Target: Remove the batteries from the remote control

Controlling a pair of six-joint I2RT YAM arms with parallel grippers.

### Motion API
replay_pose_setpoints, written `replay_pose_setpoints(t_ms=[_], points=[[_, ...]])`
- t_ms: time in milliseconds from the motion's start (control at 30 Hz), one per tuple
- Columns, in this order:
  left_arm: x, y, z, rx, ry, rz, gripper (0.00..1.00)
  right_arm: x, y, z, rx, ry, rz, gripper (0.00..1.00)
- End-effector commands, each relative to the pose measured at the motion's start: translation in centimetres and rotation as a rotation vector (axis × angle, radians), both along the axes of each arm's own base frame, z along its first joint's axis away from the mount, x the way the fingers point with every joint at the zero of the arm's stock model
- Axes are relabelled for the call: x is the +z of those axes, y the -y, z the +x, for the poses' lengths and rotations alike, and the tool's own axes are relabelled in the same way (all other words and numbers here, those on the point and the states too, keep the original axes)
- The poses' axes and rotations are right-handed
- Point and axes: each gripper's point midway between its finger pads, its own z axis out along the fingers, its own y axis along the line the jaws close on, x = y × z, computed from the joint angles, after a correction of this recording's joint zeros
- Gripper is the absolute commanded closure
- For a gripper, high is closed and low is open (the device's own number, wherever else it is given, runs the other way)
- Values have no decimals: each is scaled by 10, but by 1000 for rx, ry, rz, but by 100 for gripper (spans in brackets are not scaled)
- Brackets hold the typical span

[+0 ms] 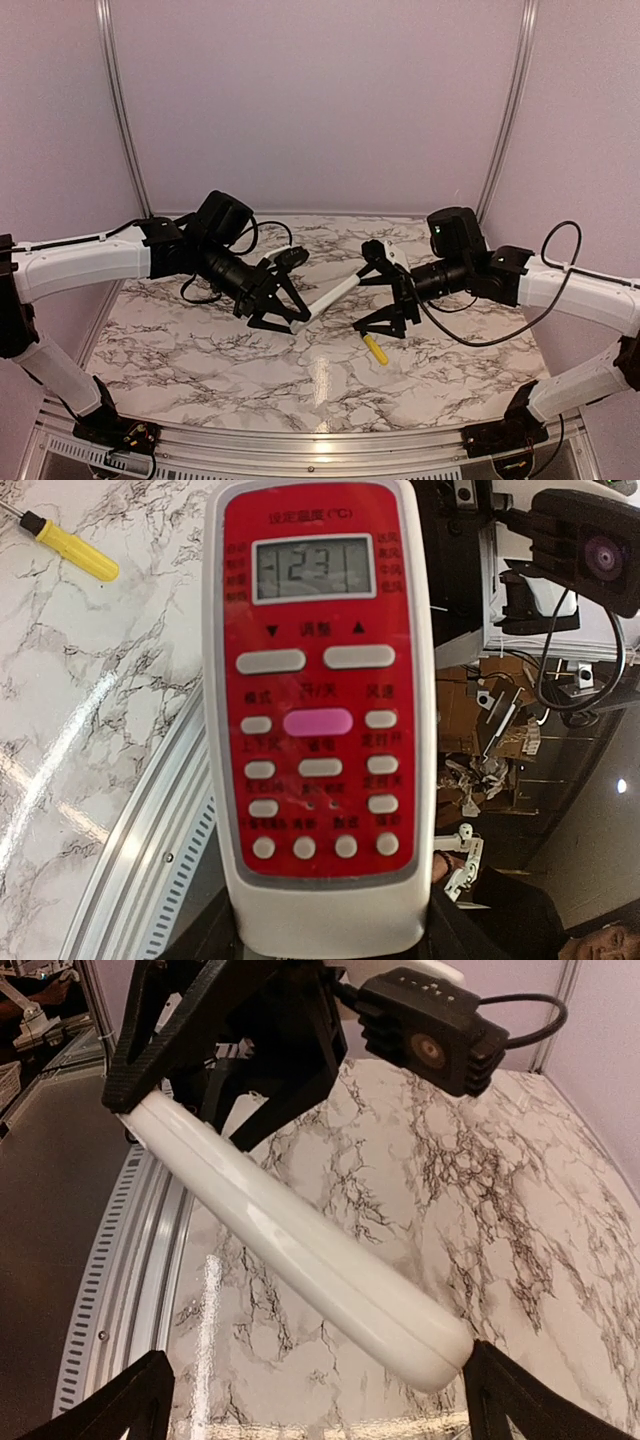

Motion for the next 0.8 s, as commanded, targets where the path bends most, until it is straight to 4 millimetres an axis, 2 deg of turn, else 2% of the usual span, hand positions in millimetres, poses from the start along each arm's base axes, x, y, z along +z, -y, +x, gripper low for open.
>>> replay_pose_setpoints(t_ms=[0, 333, 533, 667, 767], points=[[25, -3, -8, -32, 16, -91, 71, 23, -19, -4, 88, 74, 63, 1], [34, -3, -11, -41, 6, -124, 71, 52, -39, -4, 164, 73, 188, 5], [38, -3, -12, -48, -4, -144, 71, 61, -41, -12, 208, 54, 231, 21], [43, -2, -12, -58, -4, -165, 71, 57, -40, -15, 220, 38, 228, 34], [45, -1, -13, -67, -8, -179, 71, 53, -40, -16, 225, 36, 224, 37]])
